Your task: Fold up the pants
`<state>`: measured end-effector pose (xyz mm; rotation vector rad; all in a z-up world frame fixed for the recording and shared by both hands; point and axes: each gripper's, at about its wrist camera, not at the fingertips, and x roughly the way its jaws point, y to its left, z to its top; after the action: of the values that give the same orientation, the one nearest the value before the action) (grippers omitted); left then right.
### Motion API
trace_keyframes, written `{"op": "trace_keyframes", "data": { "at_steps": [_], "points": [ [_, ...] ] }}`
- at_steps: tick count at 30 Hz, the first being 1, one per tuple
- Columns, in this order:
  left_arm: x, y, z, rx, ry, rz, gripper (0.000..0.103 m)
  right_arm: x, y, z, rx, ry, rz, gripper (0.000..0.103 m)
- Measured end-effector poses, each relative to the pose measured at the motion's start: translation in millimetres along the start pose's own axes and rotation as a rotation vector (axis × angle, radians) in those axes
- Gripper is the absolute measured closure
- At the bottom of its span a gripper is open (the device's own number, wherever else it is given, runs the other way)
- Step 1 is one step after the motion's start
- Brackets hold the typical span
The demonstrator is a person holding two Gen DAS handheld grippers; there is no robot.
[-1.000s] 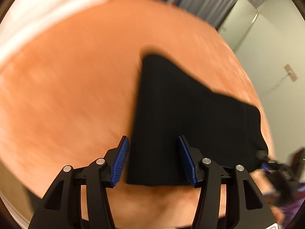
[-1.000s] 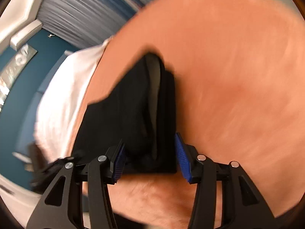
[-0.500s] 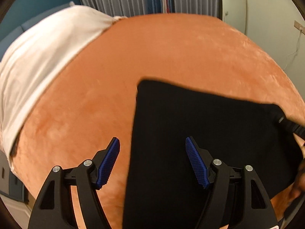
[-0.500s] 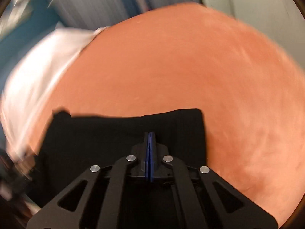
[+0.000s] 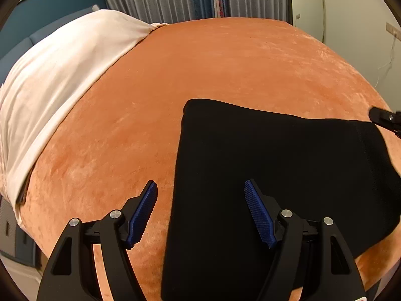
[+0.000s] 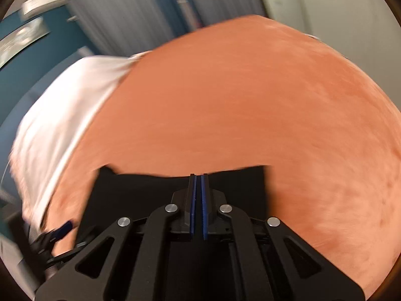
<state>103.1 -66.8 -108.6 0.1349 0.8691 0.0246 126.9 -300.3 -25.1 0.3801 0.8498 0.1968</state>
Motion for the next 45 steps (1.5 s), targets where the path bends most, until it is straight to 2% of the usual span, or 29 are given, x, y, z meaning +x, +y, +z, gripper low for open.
{"op": "trace_keyframes", "data": {
  "at_steps": [3, 6, 10, 13, 15, 17, 19, 21, 23, 24, 26, 28, 30, 31, 32, 33, 35, 36, 38, 39, 40, 42, 45],
  "points": [
    [-10, 11, -4, -0.029, -0.032, 0.017, 0.033, 26, 43, 4, -0.041, 0.058, 0.083, 0.1],
    [-21, 34, -13, -0.056, -0.042, 0.033, 0.033, 56, 75, -2, -0.072, 0.127, 0.118, 0.099],
    [-26, 69, -28, -0.093, -0.028, 0.086, 0.033, 106, 114, -18, -0.129, 0.228, 0.099, 0.099],
    [-27, 90, -37, -0.127, -0.019, 0.111, 0.033, 149, 132, -30, -0.181, 0.269, 0.022, 0.102],
    [-27, 99, -40, -0.143, -0.013, 0.113, 0.033, 150, 145, -26, -0.211, 0.253, -0.006, 0.102],
    [-29, 106, -43, -0.151, -0.014, 0.116, 0.033, 134, 148, -18, -0.176, 0.211, 0.051, 0.098],
    [-30, 110, -44, -0.162, -0.017, 0.104, 0.033, 120, 152, -11, -0.146, 0.183, 0.098, 0.098],
    [-30, 111, -43, -0.171, -0.026, 0.09, 0.033, 127, 163, -15, -0.173, 0.213, 0.114, 0.098],
    [-30, 107, -40, -0.174, -0.032, 0.08, 0.033, 152, 175, -33, -0.228, 0.314, 0.13, 0.098],
    [-31, 104, -39, -0.17, -0.033, 0.071, 0.033, 166, 184, -46, -0.279, 0.336, 0.117, 0.101],
    [-34, 99, -39, -0.154, -0.04, 0.064, 0.033, 168, 197, -58, -0.326, 0.329, 0.134, 0.101],
    [-38, 96, -40, -0.136, -0.047, 0.063, 0.032, 149, 200, -57, -0.315, 0.294, 0.176, 0.099],
    [-42, 94, -41, -0.123, -0.047, 0.058, 0.031, 110, 184, -53, -0.277, 0.222, 0.224, 0.098],
    [-43, 95, -43, -0.119, -0.044, 0.047, 0.03, 92, 172, -51, -0.266, 0.181, 0.208, 0.098],
    [-43, 95, -44, -0.118, -0.043, 0.043, 0.027, 70, 155, -50, -0.256, 0.128, 0.165, 0.095],
    [-42, 96, -44, -0.118, -0.042, 0.042, 0.027, 45, 133, -53, -0.253, 0.067, 0.092, 0.088],
    [-38, 94, -45, -0.123, -0.034, 0.036, 0.027, 15, 95, -62, -0.247, 0.018, -0.044, 0.08],
    [-34, 92, -44, -0.131, -0.024, 0.029, 0.027, 4, 67, -66, -0.218, 0.039, -0.08, 0.08],
    [-30, 86, -44, -0.141, -0.015, 0.002, 0.027, -1, 30, -78, -0.157, 0.102, -0.09, 0.08],
    [-28, 82, -43, -0.143, -0.008, -0.011, 0.027, 0, 10, -88, -0.143, 0.127, -0.111, 0.092],
    [-27, 76, -42, -0.142, -0.004, -0.021, 0.027, -3, -5, -96, -0.12, 0.129, -0.093, 0.096],
    [-29, 66, -43, -0.127, -0.01, -0.03, 0.027, -14, -13, -101, -0.02, 0.1, -0.018, 0.096],
    [-36, 48, -46, -0.073, -0.014, -0.021, 0.027, -34, -12, -99, 0.038, 0.033, 0.011, 0.088]
  ]
}}
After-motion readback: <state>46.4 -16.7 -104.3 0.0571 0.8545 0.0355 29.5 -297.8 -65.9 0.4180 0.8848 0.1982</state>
